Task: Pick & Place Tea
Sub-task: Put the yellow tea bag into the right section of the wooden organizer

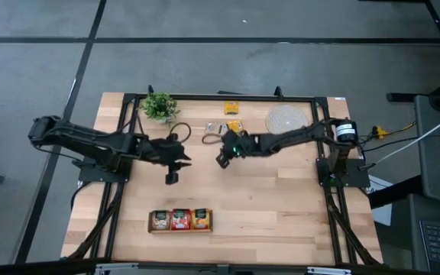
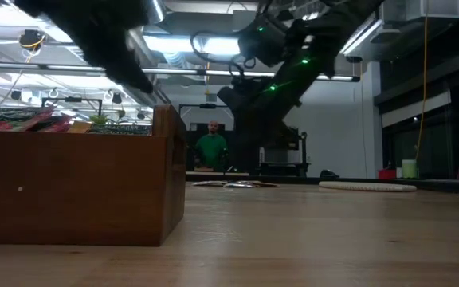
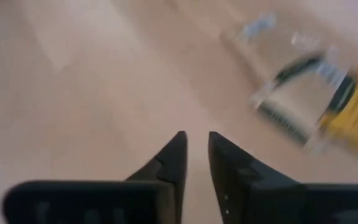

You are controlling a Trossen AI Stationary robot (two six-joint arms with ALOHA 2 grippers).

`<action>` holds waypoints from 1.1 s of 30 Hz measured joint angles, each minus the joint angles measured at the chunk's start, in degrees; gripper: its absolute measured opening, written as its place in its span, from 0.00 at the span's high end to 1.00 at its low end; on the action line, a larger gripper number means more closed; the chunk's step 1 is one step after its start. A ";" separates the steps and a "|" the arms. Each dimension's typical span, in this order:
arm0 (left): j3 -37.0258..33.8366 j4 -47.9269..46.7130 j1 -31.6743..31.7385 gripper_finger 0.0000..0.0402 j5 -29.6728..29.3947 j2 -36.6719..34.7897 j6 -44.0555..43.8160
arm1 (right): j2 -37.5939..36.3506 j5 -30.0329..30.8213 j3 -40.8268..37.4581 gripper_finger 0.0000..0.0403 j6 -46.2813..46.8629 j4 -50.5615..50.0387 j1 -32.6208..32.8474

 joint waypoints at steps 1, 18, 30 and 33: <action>-1.07 1.44 1.21 0.79 0.31 -0.13 -0.49 | 0.00 -1.11 1.25 0.85 -2.52 -1.10 -1.33; -5.07 7.72 11.95 0.87 1.36 -0.11 3.41 | 0.05 -15.91 19.48 0.99 -20.11 -18.96 -24.77; -5.07 12.40 12.65 0.88 1.22 -0.11 5.55 | 6.11 -28.09 19.57 1.00 -18.80 -18.74 -32.91; -5.07 13.19 12.67 0.88 1.21 -0.09 5.39 | 7.54 -28.23 21.70 1.00 -18.75 -19.00 -33.65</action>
